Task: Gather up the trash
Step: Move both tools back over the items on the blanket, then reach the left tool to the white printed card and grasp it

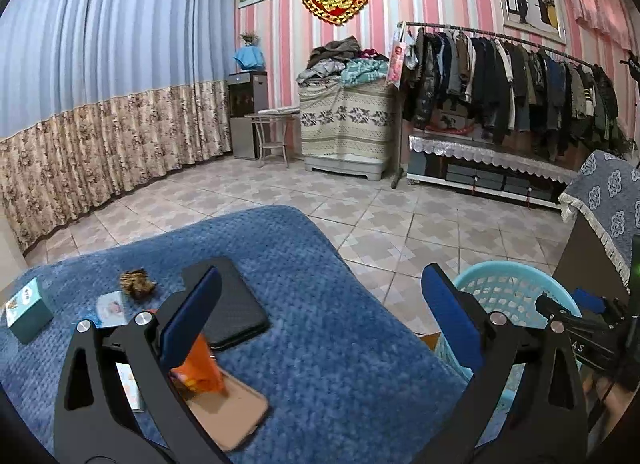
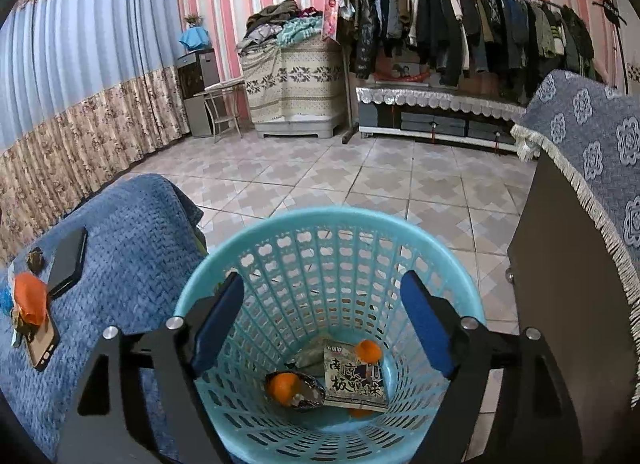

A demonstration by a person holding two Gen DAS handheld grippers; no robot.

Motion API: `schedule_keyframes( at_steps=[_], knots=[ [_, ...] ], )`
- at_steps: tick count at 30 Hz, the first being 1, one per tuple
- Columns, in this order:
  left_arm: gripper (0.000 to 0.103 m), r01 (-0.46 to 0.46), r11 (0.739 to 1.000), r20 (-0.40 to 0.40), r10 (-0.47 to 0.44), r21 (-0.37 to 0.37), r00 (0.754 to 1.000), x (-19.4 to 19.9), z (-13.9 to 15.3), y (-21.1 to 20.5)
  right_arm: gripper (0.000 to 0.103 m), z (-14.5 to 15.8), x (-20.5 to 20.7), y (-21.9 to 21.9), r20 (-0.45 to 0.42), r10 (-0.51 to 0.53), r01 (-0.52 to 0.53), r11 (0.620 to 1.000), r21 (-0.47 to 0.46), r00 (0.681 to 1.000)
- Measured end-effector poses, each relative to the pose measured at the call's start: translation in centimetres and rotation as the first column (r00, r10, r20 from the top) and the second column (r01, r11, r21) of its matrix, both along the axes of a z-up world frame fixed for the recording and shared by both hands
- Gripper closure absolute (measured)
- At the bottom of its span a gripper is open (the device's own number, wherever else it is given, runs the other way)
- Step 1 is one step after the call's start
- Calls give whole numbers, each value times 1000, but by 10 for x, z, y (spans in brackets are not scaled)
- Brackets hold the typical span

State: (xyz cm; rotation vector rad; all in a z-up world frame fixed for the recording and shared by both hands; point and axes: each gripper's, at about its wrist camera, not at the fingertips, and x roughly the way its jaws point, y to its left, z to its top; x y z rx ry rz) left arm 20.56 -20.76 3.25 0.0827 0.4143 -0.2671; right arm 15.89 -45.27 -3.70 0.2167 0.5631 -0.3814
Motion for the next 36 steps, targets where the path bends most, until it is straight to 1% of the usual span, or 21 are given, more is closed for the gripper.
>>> schedule_keyframes(
  at_steps=[6, 11, 14, 18, 22, 25, 31, 34, 36],
  knots=[
    [6, -33, 999, 21, 33, 9, 999, -12, 10, 31, 17, 14, 1, 27, 23, 61, -60, 998, -29, 998],
    [6, -85, 996, 18, 85, -5, 996, -16, 15, 68, 17, 27, 2, 59, 43, 122, -120, 992, -43, 992],
    [6, -118, 993, 29, 118, -4, 993, -23, 18, 92, 17, 33, 4, 79, 53, 161, -159, 986, -39, 986],
    [6, -165, 986, 42, 164, 9, 985, -29, 21, 119, 17, 37, 10, 113, 38, 227, -224, 972, -75, 973],
    [6, -209, 978, 17, 209, -6, 978, -31, 19, 152, 17, 39, 16, 152, 19, 306, -302, 946, -113, 952],
    [6, -260, 965, 5, 260, -12, 966, -31, 13, 180, 17, 39, 18, 176, 15, 355, -350, 929, -121, 935],
    [6, -347, 938, -32, 346, -27, 938, -29, -3, 228, 17, 35, 23, 211, -9, 411, -408, 902, -143, 912],
    [6, -377, 925, -51, 374, -45, 926, -27, -8, 245, 17, 33, 26, 226, -19, 432, -430, 892, -138, 902],
    [6, -397, 916, -57, 394, -50, 917, -27, -12, 254, 17, 32, 28, 228, -23, 439, -438, 889, -133, 898]
  ],
)
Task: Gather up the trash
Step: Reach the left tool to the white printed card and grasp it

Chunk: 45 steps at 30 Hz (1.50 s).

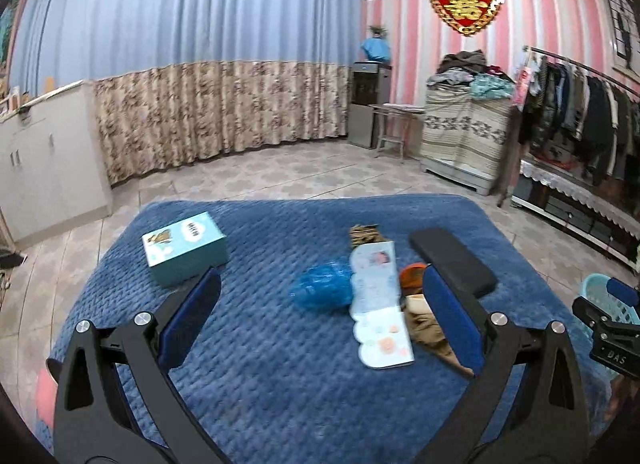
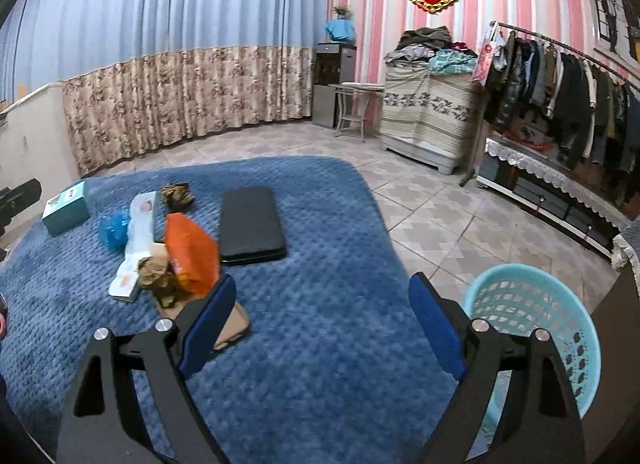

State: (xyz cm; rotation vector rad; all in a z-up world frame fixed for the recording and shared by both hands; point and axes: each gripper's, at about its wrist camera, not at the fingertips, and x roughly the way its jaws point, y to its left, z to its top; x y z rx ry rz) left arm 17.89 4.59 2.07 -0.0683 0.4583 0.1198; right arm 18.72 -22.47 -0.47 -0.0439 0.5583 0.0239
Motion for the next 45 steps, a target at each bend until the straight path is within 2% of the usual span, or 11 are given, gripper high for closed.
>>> schedule_keyframes(
  at_steps=[5, 12, 15, 17, 19, 24, 28, 36, 39, 41, 45],
  knots=[
    [6, -35, 999, -2, 35, 39, 999, 0, -5, 11, 17, 8, 13, 8, -19, 12, -12, 1000, 27, 1000],
    [6, -75, 996, -27, 77, 47, 997, -1, -9, 34, 17, 24, 43, 39, -43, 93, -93, 995, -16, 995],
    [6, -84, 995, -48, 86, 50, 995, 1, -16, 41, 17, 16, 52, 51, -39, 113, -114, 993, -41, 993],
    [6, -81, 995, -73, 85, 56, 994, 6, -25, 42, 17, 3, 52, 50, -43, 112, -113, 993, -19, 993],
    [6, -73, 996, -95, 78, 58, 992, 11, -33, 40, 16, -10, 57, 46, -91, 91, -92, 996, 1, 992],
    [6, -8, 1000, -154, 11, 21, 988, 34, -53, 20, 17, -17, 60, 39, -96, 48, -53, 997, -55, 994],
    [6, 74, 997, -222, -77, -21, 972, 48, -69, -5, 17, -19, 63, 31, -108, 29, -36, 998, -56, 994],
    [7, 168, 983, -345, -183, -73, 921, 72, -104, -38, 17, -23, 66, 17, -126, 0, -9, 997, -71, 992],
    [13, 173, 978, -353, -205, -121, 913, 79, -108, -37, 17, -23, 68, 14, -128, -6, -2, 998, -61, 992],
    [30, 183, 969, -371, -233, -165, 899, 84, -112, -36, 17, -23, 69, 15, -130, -3, -5, 998, -58, 992],
    [32, 206, 965, -378, -255, -165, 890, 83, -115, -45, 17, -26, 68, 19, -131, 7, -17, 997, -77, 991]
  ],
)
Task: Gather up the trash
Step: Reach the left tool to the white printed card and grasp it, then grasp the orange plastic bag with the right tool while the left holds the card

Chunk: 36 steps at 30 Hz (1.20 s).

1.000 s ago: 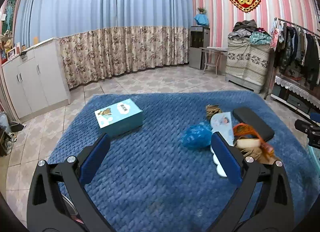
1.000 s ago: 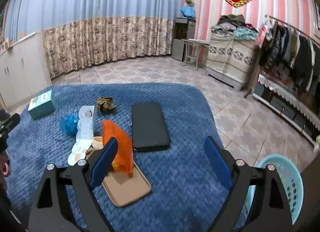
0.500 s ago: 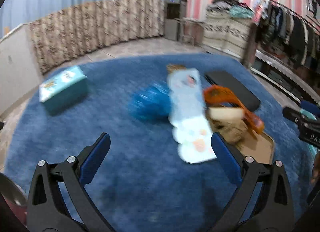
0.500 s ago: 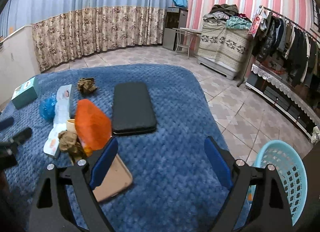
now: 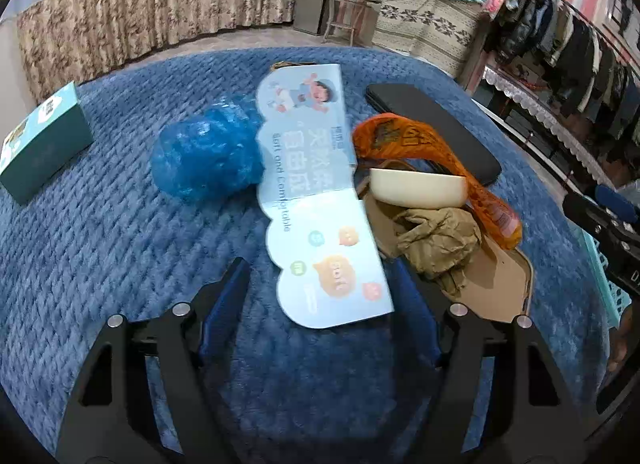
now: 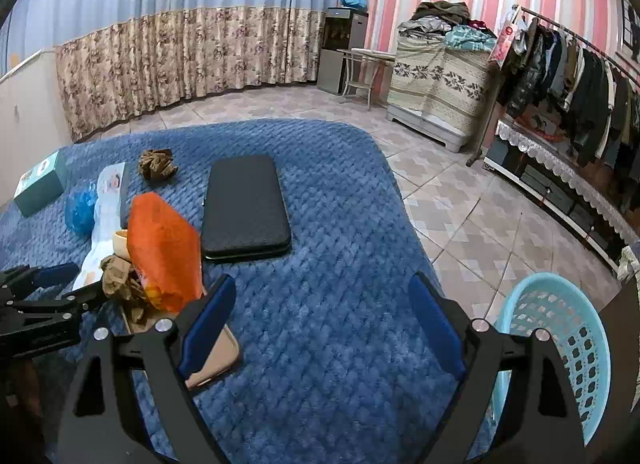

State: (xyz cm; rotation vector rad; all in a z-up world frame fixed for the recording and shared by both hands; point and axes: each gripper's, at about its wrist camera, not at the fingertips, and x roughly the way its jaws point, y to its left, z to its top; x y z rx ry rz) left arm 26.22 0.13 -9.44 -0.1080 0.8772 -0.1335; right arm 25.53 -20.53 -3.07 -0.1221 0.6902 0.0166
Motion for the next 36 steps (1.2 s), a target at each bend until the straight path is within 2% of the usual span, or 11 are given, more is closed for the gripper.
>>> schedule_keyframes(
  at_steps=[3, 5, 6, 10, 16, 21, 27, 36],
  knots=[
    [39, 24, 999, 14, -24, 21, 1000, -2, 0, -7, 17, -2, 0, 1, -4, 2, -2, 1000, -9, 1000],
    [51, 31, 999, 10, -31, 14, 999, -3, 0, -7, 17, -2, 0, 1, -4, 0, 0, 1000, -6, 1000],
    [51, 26, 1000, 7, -26, 18, 1000, -3, 0, -6, 17, -2, 0, 1, -3, -1, 1, 1000, -3, 1000],
    [51, 21, 999, 24, -22, 24, 999, -10, 6, -1, 17, -2, 0, 3, 3, 6, -6, 1000, 2, 1000],
    [52, -22, 998, 100, 16, 62, 995, -28, 27, 6, 17, -3, -1, 5, -1, 15, -15, 1000, 3, 1000],
    [52, -76, 993, 192, 57, 90, 980, -48, 53, 17, 17, -3, -1, 7, -4, 21, -21, 1000, 4, 1000],
    [52, -133, 986, 246, 104, 105, 964, -56, 71, 32, 17, -3, -3, 10, -3, 44, -44, 999, 3, 999],
    [52, -185, 977, 245, 154, 108, 957, -59, 71, 54, 17, -8, -3, 17, -26, 96, -95, 993, 67, 995]
  ],
)
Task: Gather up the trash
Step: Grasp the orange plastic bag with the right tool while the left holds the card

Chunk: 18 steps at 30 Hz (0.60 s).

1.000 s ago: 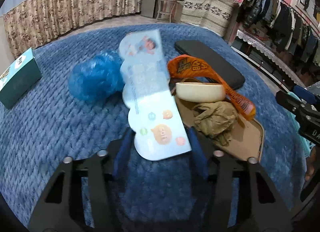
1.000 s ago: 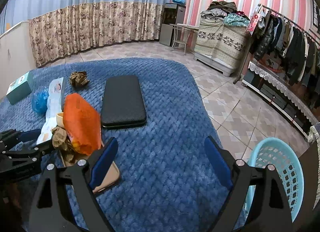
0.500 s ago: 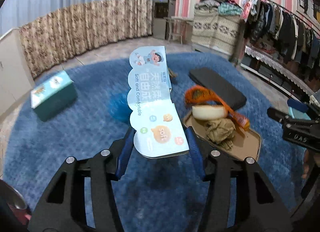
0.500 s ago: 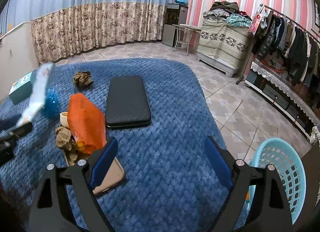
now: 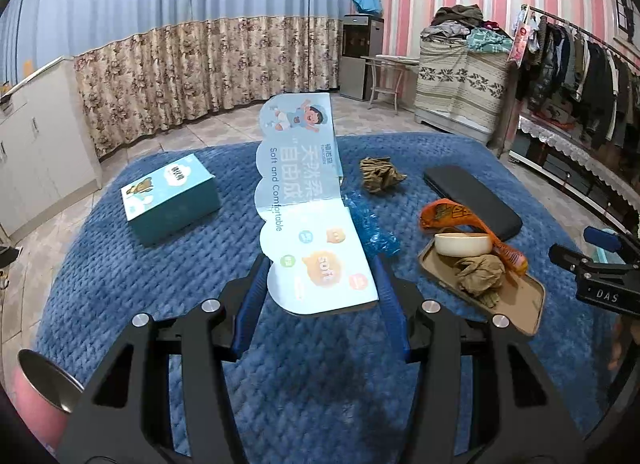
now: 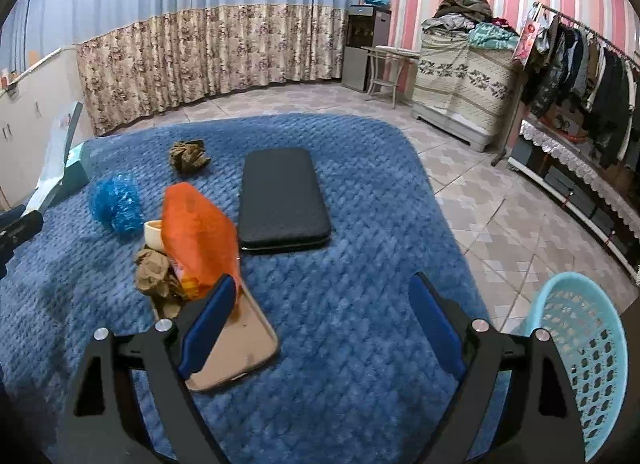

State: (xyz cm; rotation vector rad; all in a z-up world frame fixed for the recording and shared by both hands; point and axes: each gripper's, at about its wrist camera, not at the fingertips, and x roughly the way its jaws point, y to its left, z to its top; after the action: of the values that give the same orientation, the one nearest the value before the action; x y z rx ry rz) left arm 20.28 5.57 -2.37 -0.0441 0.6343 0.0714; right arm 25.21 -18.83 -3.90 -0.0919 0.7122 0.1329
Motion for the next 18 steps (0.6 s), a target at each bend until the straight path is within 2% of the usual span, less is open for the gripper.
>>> schedule_keyframes(
  at_steps=[6, 14, 16, 17, 18],
  knots=[
    [52, -9, 1000, 4, 9, -4, 1000, -3, -1, 9, 17, -7, 0, 18, -34, 56, -54, 998, 45, 998],
    [52, -5, 1000, 18, 5, -5, 1000, -7, 1, 9, 18, -12, 2, 39, -42, 105, -105, 994, -8, 994],
    [52, -1, 1000, 16, 1, -11, 1000, -8, 2, 7, 31, -14, 8, 43, -33, 101, -102, 994, -27, 994],
    [52, 2, 1000, 17, -2, -10, 1000, -8, 2, 6, 42, -14, 11, 44, -34, 105, -106, 994, -23, 994],
    [52, 6, 1000, 18, -6, -6, 1000, -9, 2, 5, 49, -15, 14, 45, -37, 119, -119, 993, -1, 992]
  ],
)
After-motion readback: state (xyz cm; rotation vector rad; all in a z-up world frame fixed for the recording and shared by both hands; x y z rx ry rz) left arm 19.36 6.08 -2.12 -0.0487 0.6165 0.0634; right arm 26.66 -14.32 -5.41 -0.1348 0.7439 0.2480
